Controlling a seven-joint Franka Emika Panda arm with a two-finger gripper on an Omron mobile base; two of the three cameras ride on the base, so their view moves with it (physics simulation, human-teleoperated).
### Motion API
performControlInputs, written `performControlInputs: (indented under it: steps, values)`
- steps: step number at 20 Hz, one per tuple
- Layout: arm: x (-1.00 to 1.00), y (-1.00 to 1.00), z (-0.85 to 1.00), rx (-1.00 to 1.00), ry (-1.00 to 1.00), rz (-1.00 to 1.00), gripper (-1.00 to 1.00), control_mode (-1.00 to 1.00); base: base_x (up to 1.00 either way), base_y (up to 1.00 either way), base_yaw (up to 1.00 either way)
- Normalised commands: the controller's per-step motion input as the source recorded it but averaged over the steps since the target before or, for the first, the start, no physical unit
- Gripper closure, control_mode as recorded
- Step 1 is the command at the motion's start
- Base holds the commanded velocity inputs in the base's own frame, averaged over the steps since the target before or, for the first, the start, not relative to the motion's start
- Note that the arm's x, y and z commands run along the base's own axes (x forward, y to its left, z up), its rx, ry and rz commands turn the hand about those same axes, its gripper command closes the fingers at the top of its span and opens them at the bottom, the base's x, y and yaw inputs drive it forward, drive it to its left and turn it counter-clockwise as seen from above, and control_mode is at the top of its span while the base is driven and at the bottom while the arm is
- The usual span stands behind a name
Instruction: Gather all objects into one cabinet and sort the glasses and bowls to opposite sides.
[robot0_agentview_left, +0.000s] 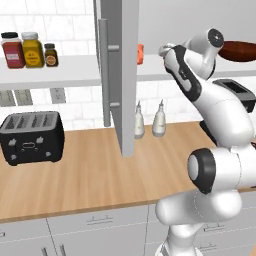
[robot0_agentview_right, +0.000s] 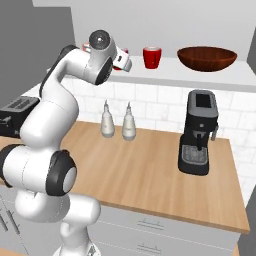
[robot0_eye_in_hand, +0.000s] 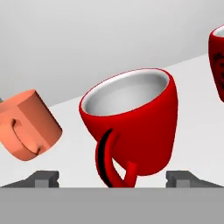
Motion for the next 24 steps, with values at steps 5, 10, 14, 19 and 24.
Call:
performControlInputs:
  steps: [5, 10, 14, 19, 24]
  values:
    - [-0.28, -0.13, 0.03, 0.06, 0.00, 0.00, -1.00, -1.00, 0.00, 0.00, 0.00]
    - [-0.61, -0.08, 0.06, 0.00, -0.03, 0.00, -1.00, -1.00, 0.00, 0.00, 0.00]
    - [-0.89, 0.00, 0.04, 0.00, -0.07, 0.00, -1.00, -1.00, 0.00, 0.00, 0.00]
    - [-1.00, 0.04, 0.00, -0.09, -0.08, 0.01, -1.00, -1.00, 0.00, 0.00, 0.00]
    - [-1.00, 0.17, 0.00, -0.17, -0.03, 0.04, -1.00, -1.00, 0.00, 0.00, 0.00]
